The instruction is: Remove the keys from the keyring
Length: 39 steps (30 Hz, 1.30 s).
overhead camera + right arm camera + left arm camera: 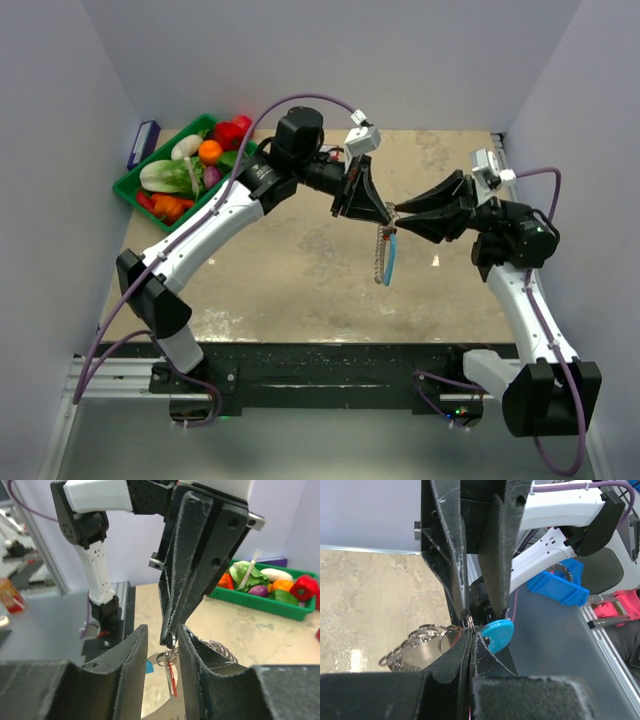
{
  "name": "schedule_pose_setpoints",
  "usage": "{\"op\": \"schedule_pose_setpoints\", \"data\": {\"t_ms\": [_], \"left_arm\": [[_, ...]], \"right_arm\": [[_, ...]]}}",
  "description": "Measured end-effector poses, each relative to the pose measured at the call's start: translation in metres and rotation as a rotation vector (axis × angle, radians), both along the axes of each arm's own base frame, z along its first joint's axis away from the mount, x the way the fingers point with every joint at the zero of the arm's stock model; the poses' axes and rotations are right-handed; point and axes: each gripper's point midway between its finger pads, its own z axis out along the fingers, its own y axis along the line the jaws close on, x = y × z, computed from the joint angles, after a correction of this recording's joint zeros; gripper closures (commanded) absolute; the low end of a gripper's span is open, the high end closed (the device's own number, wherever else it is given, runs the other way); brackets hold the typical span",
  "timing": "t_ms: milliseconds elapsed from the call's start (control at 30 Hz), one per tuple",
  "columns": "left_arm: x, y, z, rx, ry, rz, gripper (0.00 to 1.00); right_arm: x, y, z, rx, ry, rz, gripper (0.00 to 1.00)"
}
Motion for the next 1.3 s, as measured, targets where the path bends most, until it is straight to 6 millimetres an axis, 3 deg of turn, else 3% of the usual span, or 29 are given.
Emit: {"op": "schedule_pose_setpoints", "data": {"t_ms": [233, 433, 633, 800, 933, 1033, 1133, 1300], "left_arm": [[0.003, 0.004, 0.003, -0.001, -0.015, 0.031, 1.0], [0.017, 0.002, -0.023, 0.064, -0.014, 0.12, 1.0], [0.041, 0.005, -0.054, 0.169, -0.03, 0.264, 1.0], [0.058, 0.01, -0.064, 0.219, -0.076, 0.362, 1.0], [0.071, 0.016, -0.071, 0.261, -0.107, 0.434, 1.0], [0.076, 0.02, -0.078, 0.295, -0.127, 0.465, 1.0], [0.081, 0.024, -0.085, 0.326, -0.145, 0.493, 1.0], [0.081, 0.03, -0.101, 0.372, -0.144, 0.509, 1.0]], "right_arm": [[-0.001, -0.001, 0.016, -0.128, -0.186, 0.026, 0.53], [0.006, -0.012, 0.021, -0.164, -0.231, -0.004, 0.52], [0.032, -0.035, 0.021, -0.13, -0.215, -0.153, 0.52], [0.086, -0.05, 0.046, -0.092, -0.223, -0.439, 0.51], [0.11, -0.054, 0.015, -0.204, -0.21, -0.57, 0.51], [0.117, -0.046, -0.022, -0.34, -0.216, -0.587, 0.53], [0.113, -0.039, -0.051, -0.45, -0.249, -0.544, 0.54], [0.104, -0.035, -0.081, -0.552, -0.303, -0.477, 0.55]]}}
